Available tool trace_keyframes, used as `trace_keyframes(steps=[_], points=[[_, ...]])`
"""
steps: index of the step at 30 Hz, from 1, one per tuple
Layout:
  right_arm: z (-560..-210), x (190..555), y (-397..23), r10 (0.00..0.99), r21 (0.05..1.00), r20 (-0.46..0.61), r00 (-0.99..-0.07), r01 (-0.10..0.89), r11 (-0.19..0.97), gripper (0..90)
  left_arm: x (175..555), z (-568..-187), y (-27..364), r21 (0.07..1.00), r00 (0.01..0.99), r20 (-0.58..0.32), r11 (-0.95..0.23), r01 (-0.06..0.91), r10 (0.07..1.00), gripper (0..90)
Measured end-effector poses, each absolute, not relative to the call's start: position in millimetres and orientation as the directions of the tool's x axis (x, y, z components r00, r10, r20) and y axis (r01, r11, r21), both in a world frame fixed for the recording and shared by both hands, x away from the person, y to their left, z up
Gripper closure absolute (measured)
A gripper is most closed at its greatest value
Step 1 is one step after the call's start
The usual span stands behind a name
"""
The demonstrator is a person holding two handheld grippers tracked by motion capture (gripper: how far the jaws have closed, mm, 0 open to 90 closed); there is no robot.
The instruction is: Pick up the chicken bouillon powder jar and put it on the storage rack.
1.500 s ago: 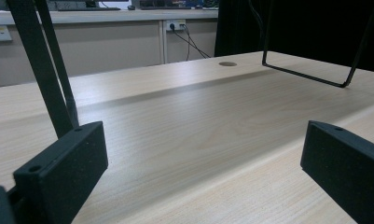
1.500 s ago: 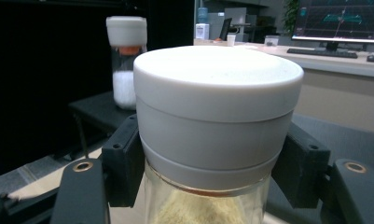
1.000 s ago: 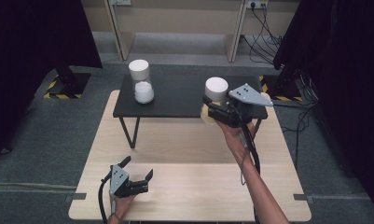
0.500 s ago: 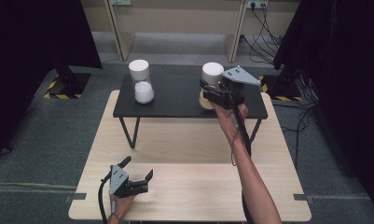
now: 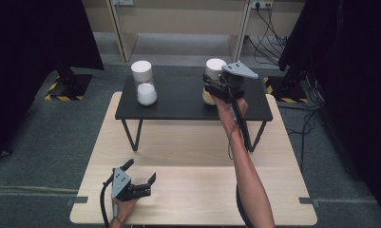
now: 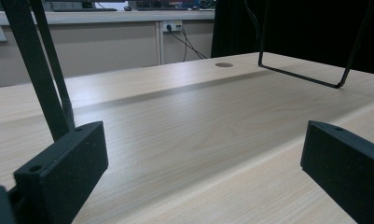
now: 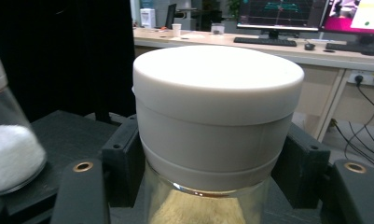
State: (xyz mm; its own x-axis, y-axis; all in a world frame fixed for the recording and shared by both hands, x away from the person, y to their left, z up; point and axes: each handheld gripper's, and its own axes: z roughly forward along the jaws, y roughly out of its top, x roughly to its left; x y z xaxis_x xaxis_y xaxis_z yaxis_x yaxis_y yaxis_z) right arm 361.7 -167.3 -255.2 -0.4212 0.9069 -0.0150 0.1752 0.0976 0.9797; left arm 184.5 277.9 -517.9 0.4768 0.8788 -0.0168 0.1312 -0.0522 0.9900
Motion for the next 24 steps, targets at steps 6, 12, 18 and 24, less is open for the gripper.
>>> trace_keyframes(steps=[6,12,18,24], points=[[-256.1,369.1,-162.8,0.916,0.978,-0.017,-0.400,0.185,0.099,34.7,184.7,-517.8,278.0,0.990,0.478,-0.016,-0.054,0.131,0.878,0.0],[-257.3,372.3,-160.6,0.923,0.979,-0.007,-0.384,0.184,0.084,34.7,184.8,-517.7,277.9,0.990,0.480,-0.014,-0.055,0.131,0.877,0.0],[-260.3,373.2,-157.3,0.926,0.979,-0.017,-0.378,0.183,0.093,34.7,184.7,-517.6,277.7,0.990,0.479,-0.014,-0.056,0.131,0.878,0.0],[-263.4,373.6,-154.8,0.928,0.979,-0.022,-0.372,0.182,0.096,34.6,184.6,-517.7,277.9,0.990,0.479,-0.015,-0.055,0.131,0.878,0.0]])
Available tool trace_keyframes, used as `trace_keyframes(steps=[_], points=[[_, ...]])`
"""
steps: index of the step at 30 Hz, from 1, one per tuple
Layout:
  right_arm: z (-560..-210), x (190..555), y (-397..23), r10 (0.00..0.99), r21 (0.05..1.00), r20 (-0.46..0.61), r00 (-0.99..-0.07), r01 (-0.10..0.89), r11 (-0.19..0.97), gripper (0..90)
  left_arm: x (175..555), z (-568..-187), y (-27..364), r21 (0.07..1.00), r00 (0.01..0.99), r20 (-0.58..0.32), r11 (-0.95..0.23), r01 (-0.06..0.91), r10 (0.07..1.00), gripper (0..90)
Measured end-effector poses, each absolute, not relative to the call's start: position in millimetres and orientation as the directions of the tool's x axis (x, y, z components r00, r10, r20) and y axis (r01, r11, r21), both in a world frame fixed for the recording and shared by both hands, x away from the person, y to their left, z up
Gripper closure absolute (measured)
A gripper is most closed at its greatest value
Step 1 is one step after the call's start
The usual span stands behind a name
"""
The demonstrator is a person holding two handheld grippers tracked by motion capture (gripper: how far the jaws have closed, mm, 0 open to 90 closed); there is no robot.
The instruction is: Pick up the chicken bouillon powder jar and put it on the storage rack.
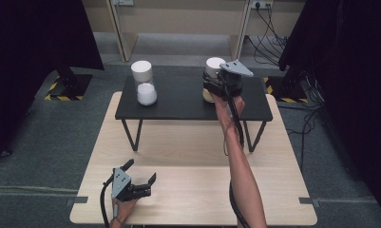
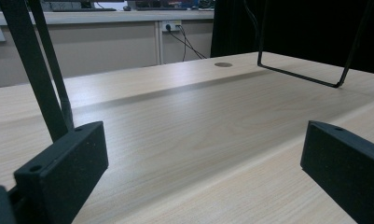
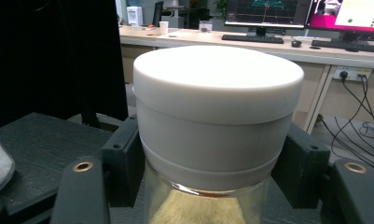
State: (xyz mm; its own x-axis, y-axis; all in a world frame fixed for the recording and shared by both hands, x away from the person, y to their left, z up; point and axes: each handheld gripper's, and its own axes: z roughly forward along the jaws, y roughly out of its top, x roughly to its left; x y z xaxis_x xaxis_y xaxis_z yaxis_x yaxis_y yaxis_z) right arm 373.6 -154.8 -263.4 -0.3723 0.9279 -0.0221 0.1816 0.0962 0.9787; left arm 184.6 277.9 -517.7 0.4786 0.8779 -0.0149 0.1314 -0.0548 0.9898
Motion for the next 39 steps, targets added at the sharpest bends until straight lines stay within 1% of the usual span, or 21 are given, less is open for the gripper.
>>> trace_keyframes(steps=[8,10,11,12,13,15,17,19,23,26,32,37,39], points=[[-268.2,373.3,-152.0,0.928,0.979,-0.044,-0.370,0.169,0.114,34.4,184.5,-517.8,277.7,0.990,0.477,-0.016,-0.053,0.132,0.879,0.0],[-267.0,374.3,-153.9,0.927,0.979,-0.032,-0.375,0.177,0.105,33.8,184.6,-517.6,277.6,0.990,0.478,-0.014,-0.056,0.132,0.878,0.0],[-265.3,376.3,-158.1,0.922,0.978,-0.011,-0.387,0.188,0.091,31.2,184.6,-517.6,277.6,0.990,0.478,-0.014,-0.056,0.132,0.878,0.0],[-263.8,377.8,-160.3,0.920,0.977,0.000,-0.392,0.196,0.084,24.7,184.6,-517.7,277.5,0.990,0.478,-0.015,-0.055,0.131,0.878,0.0],[-263.2,377.7,-160.5,0.922,0.977,-0.005,-0.388,0.196,0.087,20.5,184.6,-517.7,277.7,0.990,0.478,-0.015,-0.055,0.131,0.878,0.0],[-264.5,375.8,-161.6,0.922,0.979,-0.016,-0.387,0.184,0.093,14.0,184.7,-517.8,277.7,0.990,0.478,-0.016,-0.054,0.131,0.878,0.0],[-267.9,373.1,-168.3,0.912,0.983,-0.033,-0.410,0.152,0.104,5.3,184.6,-517.7,277.6,0.990,0.478,-0.014,-0.055,0.131,0.878,0.0],[-268.4,372.4,-174.5,0.906,0.984,-0.029,-0.422,0.148,0.100,1.1,184.6,-517.7,277.2,0.990,0.477,-0.013,-0.056,0.131,0.879,0.0],[-269.2,366.5,-181.9,0.902,0.984,-0.045,-0.429,0.139,0.115,0.3,184.6,-517.5,277.1,0.990,0.476,-0.013,-0.057,0.131,0.879,0.0],[-271.4,360.0,-188.8,0.896,0.986,-0.043,-0.442,0.124,0.108,0.2,184.5,-517.5,277.0,0.990,0.477,-0.012,-0.057,0.131,0.879,0.0],[-274.2,349.4,-197.6,0.895,0.987,-0.027,-0.446,0.132,0.095,0.0,184.1,-517.8,277.1,0.990,0.477,-0.012,-0.055,0.128,0.879,0.0],[-282.2,335.8,-203.5,0.892,0.989,-0.032,-0.450,0.117,0.094,0.0,183.7,-518.3,277.6,0.991,0.477,-0.014,-0.052,0.124,0.879,0.0],[-287.7,330.6,-208.7,0.882,0.990,-0.032,-0.470,0.106,0.092,0.0,183.4,-518.5,277.9,0.991,0.477,-0.013,-0.051,0.121,0.879,0.0]])
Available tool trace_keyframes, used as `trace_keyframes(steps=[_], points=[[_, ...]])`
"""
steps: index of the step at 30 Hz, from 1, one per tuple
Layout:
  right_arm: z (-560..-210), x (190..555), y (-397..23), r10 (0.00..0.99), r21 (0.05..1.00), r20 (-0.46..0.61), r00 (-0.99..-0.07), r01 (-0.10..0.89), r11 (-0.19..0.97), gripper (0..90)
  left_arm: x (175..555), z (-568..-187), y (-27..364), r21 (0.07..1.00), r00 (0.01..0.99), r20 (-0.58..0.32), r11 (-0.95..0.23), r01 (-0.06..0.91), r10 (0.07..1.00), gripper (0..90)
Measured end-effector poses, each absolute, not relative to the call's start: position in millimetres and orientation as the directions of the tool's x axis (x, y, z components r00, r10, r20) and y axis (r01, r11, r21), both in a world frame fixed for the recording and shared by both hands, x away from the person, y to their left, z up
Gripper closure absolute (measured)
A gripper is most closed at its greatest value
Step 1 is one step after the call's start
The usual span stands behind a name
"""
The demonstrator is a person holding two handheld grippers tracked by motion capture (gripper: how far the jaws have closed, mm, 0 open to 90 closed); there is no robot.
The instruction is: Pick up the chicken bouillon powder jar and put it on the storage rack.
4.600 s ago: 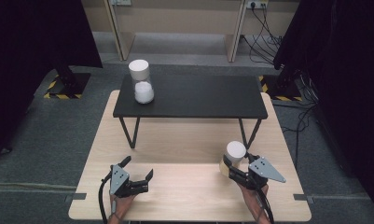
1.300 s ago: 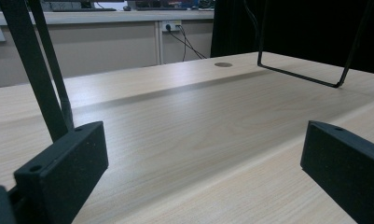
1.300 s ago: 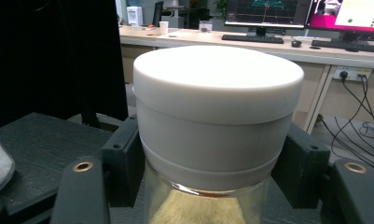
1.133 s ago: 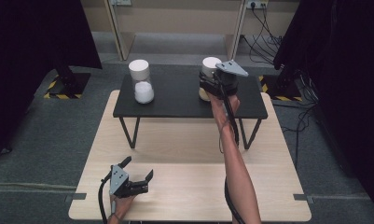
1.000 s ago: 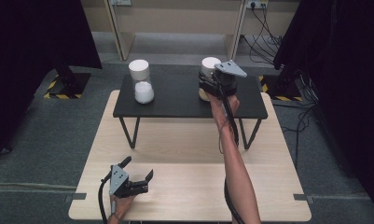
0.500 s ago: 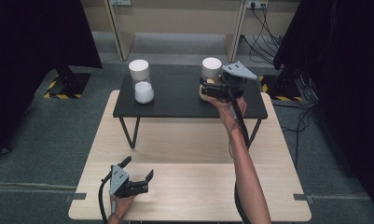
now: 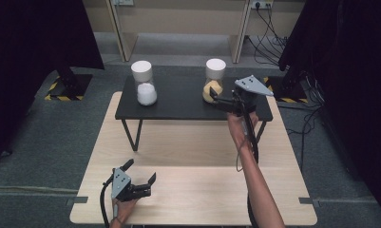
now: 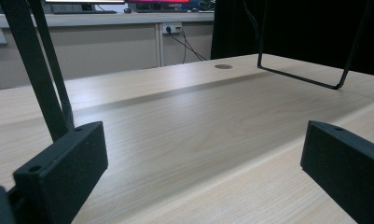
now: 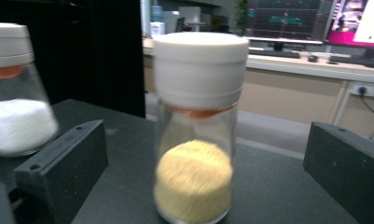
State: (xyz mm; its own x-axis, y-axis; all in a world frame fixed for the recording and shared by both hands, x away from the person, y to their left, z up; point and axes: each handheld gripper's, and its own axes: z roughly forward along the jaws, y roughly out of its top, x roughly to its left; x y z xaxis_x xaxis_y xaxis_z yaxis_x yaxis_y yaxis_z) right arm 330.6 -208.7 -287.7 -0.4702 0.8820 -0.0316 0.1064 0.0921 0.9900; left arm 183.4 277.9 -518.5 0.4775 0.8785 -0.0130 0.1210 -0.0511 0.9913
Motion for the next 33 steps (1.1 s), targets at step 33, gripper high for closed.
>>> trace_keyframes(steps=[33], points=[[-397.0,245.8,-257.0,0.807,0.999,0.011,-0.590,0.045,0.019,0.0,184.6,-519.3,279.8,0.991,0.485,-0.032,-0.033,0.126,0.874,0.0]])
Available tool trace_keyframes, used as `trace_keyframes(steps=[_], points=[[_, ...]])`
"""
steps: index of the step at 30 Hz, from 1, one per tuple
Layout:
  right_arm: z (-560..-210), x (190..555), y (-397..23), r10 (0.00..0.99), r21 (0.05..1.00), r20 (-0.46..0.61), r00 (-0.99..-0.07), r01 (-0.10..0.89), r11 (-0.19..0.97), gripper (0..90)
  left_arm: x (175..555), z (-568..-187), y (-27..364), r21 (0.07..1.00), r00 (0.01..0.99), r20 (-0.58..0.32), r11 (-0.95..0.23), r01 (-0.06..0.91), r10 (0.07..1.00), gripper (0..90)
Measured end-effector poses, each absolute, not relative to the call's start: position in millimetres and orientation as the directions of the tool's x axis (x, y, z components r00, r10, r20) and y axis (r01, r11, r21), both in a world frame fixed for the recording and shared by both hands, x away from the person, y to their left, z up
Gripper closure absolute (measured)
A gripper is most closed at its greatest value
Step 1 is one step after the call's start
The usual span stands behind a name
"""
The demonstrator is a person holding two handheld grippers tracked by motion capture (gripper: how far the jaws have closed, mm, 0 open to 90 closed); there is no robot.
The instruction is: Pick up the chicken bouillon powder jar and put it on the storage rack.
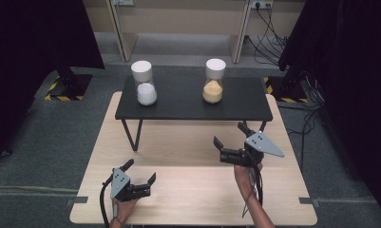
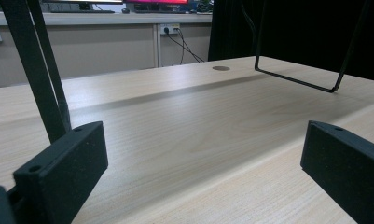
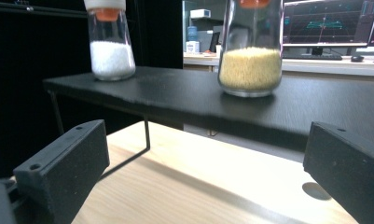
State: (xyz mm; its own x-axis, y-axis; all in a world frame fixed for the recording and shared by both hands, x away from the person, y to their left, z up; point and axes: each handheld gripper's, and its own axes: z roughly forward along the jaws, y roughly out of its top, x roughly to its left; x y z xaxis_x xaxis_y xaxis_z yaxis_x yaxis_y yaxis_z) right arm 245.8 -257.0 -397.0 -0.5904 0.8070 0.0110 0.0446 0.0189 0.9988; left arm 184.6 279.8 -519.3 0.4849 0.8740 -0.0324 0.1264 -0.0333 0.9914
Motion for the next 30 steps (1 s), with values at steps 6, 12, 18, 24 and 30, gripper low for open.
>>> trace_keyframes(steps=[6,12,18,24,30], points=[[-421.1,231.4,-265.5,0.809,0.999,-0.002,-0.588,0.031,0.026,0.0,185.0,-518.7,279.9,0.991,0.488,-0.029,-0.039,0.128,0.872,0.0],[-449.3,224.9,-274.6,0.812,0.998,0.053,-0.581,0.059,-0.023,0.0,184.6,-518.5,279.5,0.991,0.487,-0.026,-0.042,0.128,0.873,0.0],[-470.7,220.8,-277.3,0.810,0.999,0.027,-0.585,0.046,0.000,0.0,184.4,-518.5,279.5,0.991,0.486,-0.026,-0.042,0.128,0.873,0.0],[-483.2,217.3,-276.2,0.810,0.999,0.018,-0.587,0.045,0.010,0.0,184.4,-518.5,279.4,0.991,0.486,-0.028,-0.040,0.129,0.874,0.0],[-496.3,216.9,-276.9,0.799,0.998,0.035,-0.601,0.068,0.007,0.0,184.4,-518.2,279.2,0.991,0.486,-0.025,-0.044,0.129,0.874,0.0]])
